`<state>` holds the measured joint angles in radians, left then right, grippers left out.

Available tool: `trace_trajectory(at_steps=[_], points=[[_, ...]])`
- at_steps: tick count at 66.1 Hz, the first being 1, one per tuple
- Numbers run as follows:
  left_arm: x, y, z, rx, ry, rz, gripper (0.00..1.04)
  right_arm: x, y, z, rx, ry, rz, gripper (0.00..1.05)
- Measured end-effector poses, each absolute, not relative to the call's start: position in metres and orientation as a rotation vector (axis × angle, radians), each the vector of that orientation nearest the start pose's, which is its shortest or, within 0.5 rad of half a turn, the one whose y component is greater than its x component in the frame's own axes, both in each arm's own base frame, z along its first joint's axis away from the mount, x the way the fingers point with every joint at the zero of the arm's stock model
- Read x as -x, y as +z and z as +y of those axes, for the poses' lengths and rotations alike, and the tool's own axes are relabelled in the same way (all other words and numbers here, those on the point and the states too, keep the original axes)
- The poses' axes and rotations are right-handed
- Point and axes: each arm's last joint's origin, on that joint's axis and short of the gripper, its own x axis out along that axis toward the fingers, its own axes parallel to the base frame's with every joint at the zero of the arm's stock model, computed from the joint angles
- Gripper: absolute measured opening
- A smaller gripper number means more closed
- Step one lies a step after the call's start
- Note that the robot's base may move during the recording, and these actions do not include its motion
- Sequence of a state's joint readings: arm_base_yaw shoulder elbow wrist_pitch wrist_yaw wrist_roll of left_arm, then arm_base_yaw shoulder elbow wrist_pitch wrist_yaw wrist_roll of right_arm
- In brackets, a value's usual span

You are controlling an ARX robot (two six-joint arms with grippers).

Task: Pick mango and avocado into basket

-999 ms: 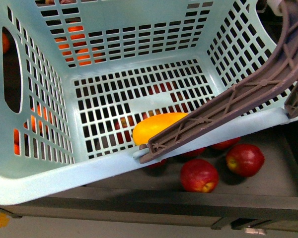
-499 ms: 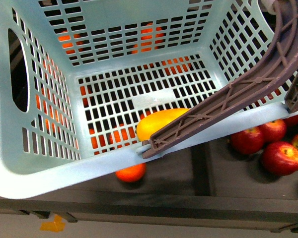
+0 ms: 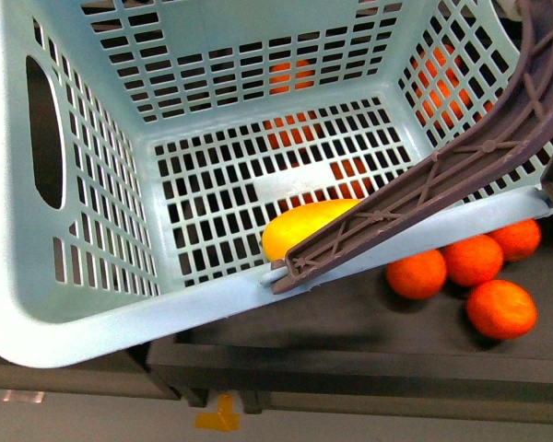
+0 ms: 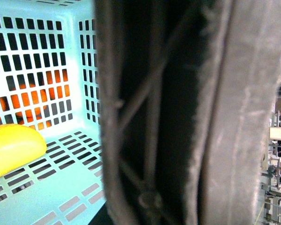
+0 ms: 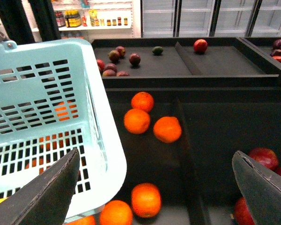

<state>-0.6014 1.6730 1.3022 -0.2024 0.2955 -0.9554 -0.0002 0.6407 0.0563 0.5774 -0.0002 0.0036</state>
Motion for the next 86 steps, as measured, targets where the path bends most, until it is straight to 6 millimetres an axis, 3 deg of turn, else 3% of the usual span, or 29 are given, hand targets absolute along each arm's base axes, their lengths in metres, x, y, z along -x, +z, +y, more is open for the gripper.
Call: trace_trajectory(at_steps=[86], points=[[-0.3061,0.2818,-0.2207,0.774,-0.521,0.947,0.14,-0.1425,0.1754,0.0,-0.003,0.001,0.008,0.96]])
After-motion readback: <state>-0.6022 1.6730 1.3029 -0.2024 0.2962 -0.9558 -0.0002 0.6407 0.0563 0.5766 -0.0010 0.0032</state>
